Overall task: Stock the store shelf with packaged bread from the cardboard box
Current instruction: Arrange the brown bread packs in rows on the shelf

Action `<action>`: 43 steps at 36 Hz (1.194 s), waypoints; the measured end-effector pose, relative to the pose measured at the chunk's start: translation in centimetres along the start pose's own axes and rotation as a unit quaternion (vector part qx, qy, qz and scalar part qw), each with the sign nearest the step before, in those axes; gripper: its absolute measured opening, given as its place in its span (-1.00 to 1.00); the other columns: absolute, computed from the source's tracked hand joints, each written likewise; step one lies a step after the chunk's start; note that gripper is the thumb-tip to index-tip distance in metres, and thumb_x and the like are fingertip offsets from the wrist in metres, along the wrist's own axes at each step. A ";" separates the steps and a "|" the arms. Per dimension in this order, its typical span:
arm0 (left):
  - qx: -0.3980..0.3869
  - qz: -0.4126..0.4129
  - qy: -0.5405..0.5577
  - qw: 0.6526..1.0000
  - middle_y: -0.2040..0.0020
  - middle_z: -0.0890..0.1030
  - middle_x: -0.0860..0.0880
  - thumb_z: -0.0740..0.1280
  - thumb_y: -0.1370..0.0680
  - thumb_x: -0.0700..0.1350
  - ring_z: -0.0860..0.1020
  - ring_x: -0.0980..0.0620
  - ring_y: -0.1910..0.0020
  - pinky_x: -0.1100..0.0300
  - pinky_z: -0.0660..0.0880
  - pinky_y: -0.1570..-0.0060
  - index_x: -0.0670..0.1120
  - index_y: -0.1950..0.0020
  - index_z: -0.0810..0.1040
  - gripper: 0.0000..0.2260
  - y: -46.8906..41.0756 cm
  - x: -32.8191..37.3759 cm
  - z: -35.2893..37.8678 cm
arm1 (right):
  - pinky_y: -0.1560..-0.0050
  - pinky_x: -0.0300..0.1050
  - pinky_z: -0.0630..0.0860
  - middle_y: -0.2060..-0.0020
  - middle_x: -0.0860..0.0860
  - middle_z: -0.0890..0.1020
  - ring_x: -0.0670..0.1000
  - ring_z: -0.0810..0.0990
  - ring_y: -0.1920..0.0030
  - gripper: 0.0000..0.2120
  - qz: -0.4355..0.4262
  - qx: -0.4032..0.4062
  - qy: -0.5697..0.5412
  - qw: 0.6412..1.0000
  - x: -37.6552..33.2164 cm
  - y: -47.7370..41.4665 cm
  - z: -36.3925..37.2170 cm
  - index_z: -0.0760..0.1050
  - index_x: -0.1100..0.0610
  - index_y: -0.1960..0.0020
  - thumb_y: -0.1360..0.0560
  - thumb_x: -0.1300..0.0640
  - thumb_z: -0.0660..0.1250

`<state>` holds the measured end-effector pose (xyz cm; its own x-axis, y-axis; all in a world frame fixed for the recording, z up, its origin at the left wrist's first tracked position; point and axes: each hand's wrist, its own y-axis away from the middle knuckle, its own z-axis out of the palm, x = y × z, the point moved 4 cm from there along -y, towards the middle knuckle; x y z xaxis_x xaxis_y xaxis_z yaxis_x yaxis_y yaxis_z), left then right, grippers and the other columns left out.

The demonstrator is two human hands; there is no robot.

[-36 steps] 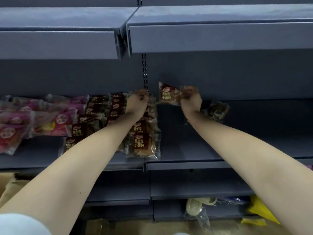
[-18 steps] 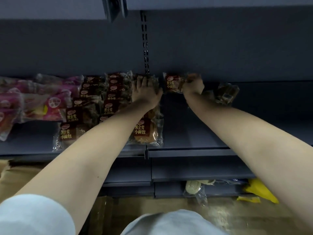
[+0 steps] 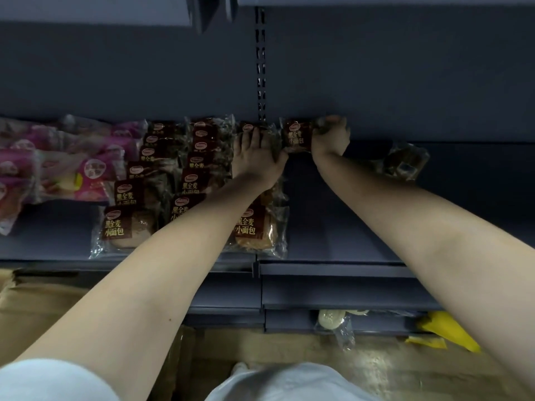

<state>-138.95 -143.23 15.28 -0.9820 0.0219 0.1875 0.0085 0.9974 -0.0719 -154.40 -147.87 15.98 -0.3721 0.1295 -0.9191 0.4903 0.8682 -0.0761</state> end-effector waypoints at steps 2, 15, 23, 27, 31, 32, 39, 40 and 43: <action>-0.002 -0.001 -0.002 1.000 -0.58 0.01 -0.14 -0.07 -0.62 0.21 -0.09 -0.10 -0.56 0.01 -0.22 -0.50 -0.15 -0.57 0.03 -0.37 0.0 0.0 0.1 | -0.03 -0.35 0.30 -0.22 0.14 0.40 0.07 0.48 -0.13 -0.70 -0.006 -0.010 0.004 1.000 0.2 0.0 0.3 0.39 0.19 -0.22 -0.49 0.30 0.29; -0.010 0.007 0.001 1.000 -0.58 0.02 -0.13 -0.07 -0.62 0.23 -0.08 -0.10 -0.56 -0.01 -0.20 -0.50 -0.15 -0.57 0.03 -0.36 -0.1 -0.3 0.1 | 0.05 -0.49 0.16 -0.25 0.17 0.37 0.04 0.43 -0.15 -0.62 -0.049 -0.034 0.040 0.997 -0.2 0.6 0.2 0.36 0.20 -0.28 -0.49 0.37 0.25; 0.017 0.043 0.017 0.999 -0.56 0.12 -0.17 -0.02 -0.61 0.21 0.02 -0.16 -0.54 -0.06 -0.12 -0.50 -0.14 -0.54 0.16 -0.40 -0.6 0.7 -1.2 | 0.00 -0.43 0.20 -0.28 0.16 0.37 0.09 0.42 -0.23 -0.64 -0.095 -0.012 0.051 0.994 -0.7 0.2 -3.8 0.36 0.19 -0.32 -0.54 0.24 0.27; 0.049 0.105 0.005 0.993 -0.53 0.17 -0.16 0.03 -0.63 0.13 0.07 -0.14 -0.53 -0.05 -0.13 -0.50 -0.15 -0.53 0.18 -0.45 -0.5 3.3 -2.0 | -0.03 -0.30 0.31 -0.29 0.17 0.38 0.13 0.44 -0.20 -0.57 -0.129 -0.011 0.112 0.985 0.1 0.0 -6.7 0.37 0.18 -0.33 -0.49 0.43 0.14; 0.050 0.146 0.020 0.988 -0.52 0.22 -0.15 0.07 -0.62 0.09 0.12 -0.14 -0.51 -0.03 -0.11 -0.50 -0.14 -0.51 0.25 -0.49 -0.1 6.4 -1.8 | -0.02 -0.33 0.27 -0.26 0.19 0.42 0.15 0.43 -0.21 -0.51 -0.189 -0.034 0.173 0.966 1.2 0.5 -9.1 0.41 0.22 -0.30 -0.43 0.50 0.10; 0.048 0.155 0.026 0.986 -0.51 0.24 -0.14 0.09 -0.62 0.09 0.15 -0.14 -0.50 -0.02 -0.07 -0.50 -0.14 -0.50 0.25 -0.48 0.0 7.2 -1.6 | -0.03 -0.30 0.28 -0.25 0.19 0.43 0.15 0.43 -0.21 -0.51 -0.197 -0.040 0.183 0.962 1.5 0.6 -9.6 0.41 0.22 -0.30 -0.43 0.50 0.11; -0.068 0.194 0.072 0.976 -0.54 0.12 -0.17 0.18 -0.59 0.16 0.11 -0.16 -0.51 -0.02 0.11 -0.46 -0.16 -0.56 0.04 -0.33 1.1 11.3 1.6 | -0.16 -0.16 0.45 -0.23 0.10 0.46 0.05 0.45 -0.19 -0.50 -0.161 -0.084 0.182 0.966 3.5 1.4 -13.2 0.40 0.12 -0.34 -0.46 0.45 0.15; -0.088 0.198 0.073 0.974 -0.55 0.09 -0.16 0.20 -0.58 0.18 0.09 -0.16 -0.52 -0.02 0.10 -0.47 -0.16 -0.56 0.00 -0.29 1.1 11.8 2.1 | -0.21 -0.14 0.45 -0.26 0.10 0.43 0.03 0.41 -0.22 -0.51 -0.150 -0.107 0.185 0.965 3.7 1.6 -13.4 0.38 0.11 -0.36 -0.48 0.42 0.16; -0.143 0.200 0.064 0.967 -0.56 0.07 -0.15 0.24 -0.55 0.18 0.04 -0.20 -0.52 -0.06 0.10 -0.47 -0.13 -0.57 -0.06 -0.23 1.2 12.9 3.5 | -0.28 -0.32 0.27 -0.37 0.08 0.36 0.04 0.33 -0.36 -0.48 -0.113 -0.208 0.206 0.950 4.6 2.8 -13.4 0.27 0.07 -0.46 -0.54 0.34 0.16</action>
<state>-152.26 -141.99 14.18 -0.8580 0.3997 0.3225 0.4527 0.8852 0.1075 -165.28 -138.44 16.71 -0.7491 0.0189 -0.6622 0.0391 0.9991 -0.0157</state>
